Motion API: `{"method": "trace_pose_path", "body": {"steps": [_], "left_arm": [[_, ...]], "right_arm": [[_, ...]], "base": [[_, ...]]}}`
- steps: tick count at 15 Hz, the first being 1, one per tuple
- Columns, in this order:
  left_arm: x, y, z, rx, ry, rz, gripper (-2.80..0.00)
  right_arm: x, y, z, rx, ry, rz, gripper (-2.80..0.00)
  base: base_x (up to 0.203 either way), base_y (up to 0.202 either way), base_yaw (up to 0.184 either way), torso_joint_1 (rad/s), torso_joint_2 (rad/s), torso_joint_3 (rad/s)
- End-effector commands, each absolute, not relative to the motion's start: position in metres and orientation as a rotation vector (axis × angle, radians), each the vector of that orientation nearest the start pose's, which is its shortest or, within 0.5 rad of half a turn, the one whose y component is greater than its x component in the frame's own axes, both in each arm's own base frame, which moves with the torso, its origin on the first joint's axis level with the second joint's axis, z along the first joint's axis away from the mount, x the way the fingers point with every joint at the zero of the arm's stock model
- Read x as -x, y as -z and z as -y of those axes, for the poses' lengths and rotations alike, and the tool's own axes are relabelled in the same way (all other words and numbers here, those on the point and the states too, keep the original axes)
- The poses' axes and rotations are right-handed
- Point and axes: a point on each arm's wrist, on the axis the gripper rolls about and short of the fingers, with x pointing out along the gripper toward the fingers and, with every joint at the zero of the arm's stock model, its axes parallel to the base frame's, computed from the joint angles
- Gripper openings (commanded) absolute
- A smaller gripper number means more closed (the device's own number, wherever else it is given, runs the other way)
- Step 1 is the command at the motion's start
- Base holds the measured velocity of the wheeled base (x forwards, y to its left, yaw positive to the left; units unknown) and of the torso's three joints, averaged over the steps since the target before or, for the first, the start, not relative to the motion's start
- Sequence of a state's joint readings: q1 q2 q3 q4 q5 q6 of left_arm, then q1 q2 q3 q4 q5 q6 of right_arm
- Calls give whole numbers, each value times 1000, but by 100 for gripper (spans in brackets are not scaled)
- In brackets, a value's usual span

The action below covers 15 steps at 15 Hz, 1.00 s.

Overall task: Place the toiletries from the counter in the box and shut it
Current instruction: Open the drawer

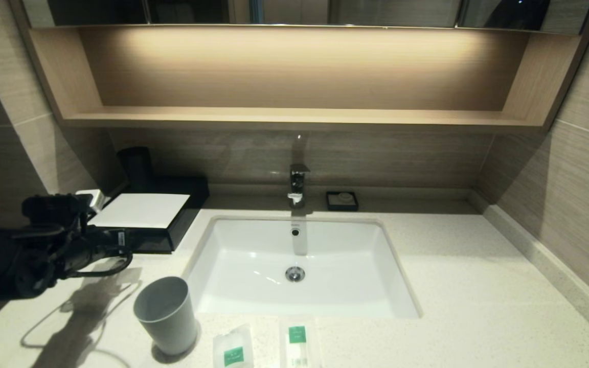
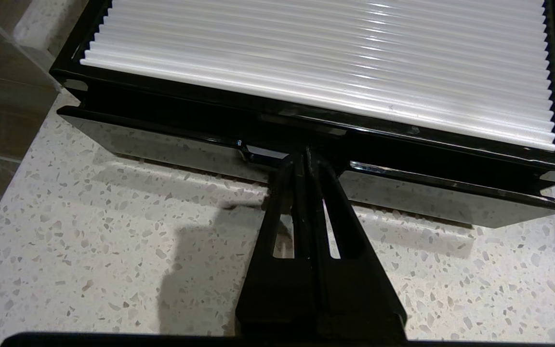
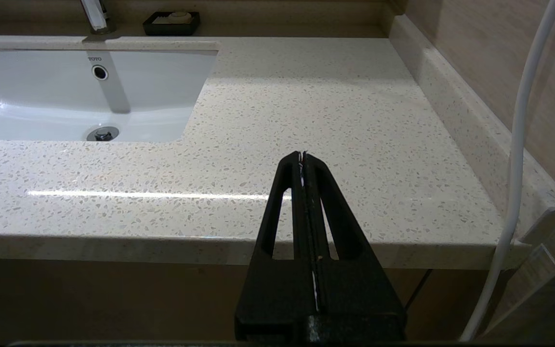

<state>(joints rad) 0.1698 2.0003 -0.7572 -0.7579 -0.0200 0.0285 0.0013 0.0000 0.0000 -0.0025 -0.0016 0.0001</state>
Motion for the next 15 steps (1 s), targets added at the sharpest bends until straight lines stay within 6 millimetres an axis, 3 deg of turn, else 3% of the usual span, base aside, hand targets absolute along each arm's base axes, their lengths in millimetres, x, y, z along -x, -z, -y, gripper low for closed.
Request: {"method": "trace_pose_path", "body": {"steps": [1, 15], "left_arm": [[-341, -79, -58, 18, -140, -490, -280], [-350, -76, -64, 20, -152, -471, -280]], "right_arm": [[23, -75, 0, 0, 0, 2, -280], [23, -75, 0, 0, 0, 2, -280]], "base": [[0, 0, 0, 0, 0, 0], [0, 0, 0, 0, 0, 0]]}}
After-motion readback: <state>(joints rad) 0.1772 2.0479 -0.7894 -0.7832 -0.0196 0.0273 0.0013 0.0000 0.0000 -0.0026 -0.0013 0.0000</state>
